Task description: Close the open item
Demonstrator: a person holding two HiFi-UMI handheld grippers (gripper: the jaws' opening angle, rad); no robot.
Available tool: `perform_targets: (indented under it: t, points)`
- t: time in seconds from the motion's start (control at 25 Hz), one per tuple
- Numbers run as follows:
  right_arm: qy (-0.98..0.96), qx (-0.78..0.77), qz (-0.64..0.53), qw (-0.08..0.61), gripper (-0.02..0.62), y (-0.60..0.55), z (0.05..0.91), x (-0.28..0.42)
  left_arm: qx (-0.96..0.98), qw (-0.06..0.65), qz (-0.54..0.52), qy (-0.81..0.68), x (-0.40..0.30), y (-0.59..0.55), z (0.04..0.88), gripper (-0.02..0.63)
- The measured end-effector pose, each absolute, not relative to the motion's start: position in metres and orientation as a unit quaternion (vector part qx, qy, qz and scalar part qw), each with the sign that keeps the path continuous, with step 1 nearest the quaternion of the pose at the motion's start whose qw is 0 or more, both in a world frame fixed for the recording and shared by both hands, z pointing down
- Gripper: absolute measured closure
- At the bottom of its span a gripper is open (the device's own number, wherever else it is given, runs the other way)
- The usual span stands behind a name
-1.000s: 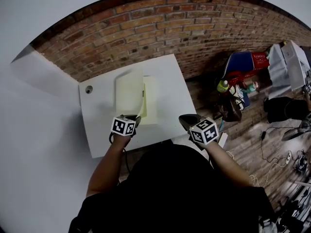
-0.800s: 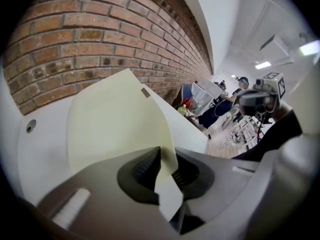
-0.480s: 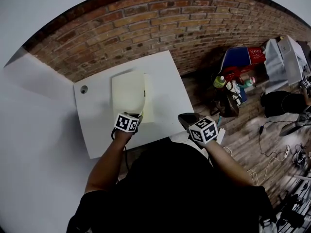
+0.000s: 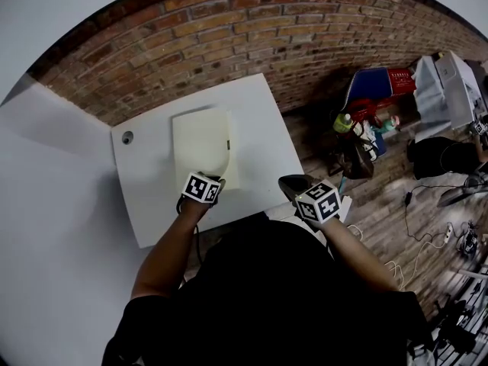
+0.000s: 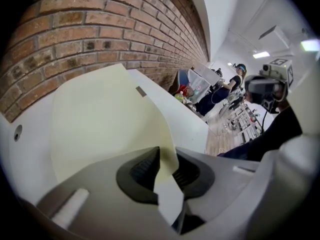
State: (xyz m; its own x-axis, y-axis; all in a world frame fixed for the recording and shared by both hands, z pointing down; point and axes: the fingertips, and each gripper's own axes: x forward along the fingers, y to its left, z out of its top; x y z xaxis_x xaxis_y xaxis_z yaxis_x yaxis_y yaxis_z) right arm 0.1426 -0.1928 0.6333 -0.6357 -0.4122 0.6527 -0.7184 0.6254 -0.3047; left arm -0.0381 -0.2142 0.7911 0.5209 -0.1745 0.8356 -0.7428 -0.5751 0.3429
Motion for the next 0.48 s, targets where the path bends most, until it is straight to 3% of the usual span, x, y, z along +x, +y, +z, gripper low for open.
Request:
perform_targets:
  t: [0.48]
  points:
    - [-0.857, 0.332, 0.288, 0.269, 0.592, -0.195, 0.638, 0.143, 0.777, 0.381, 0.423, -0.267, -0.029, -0.217, 0.809, 0.549]
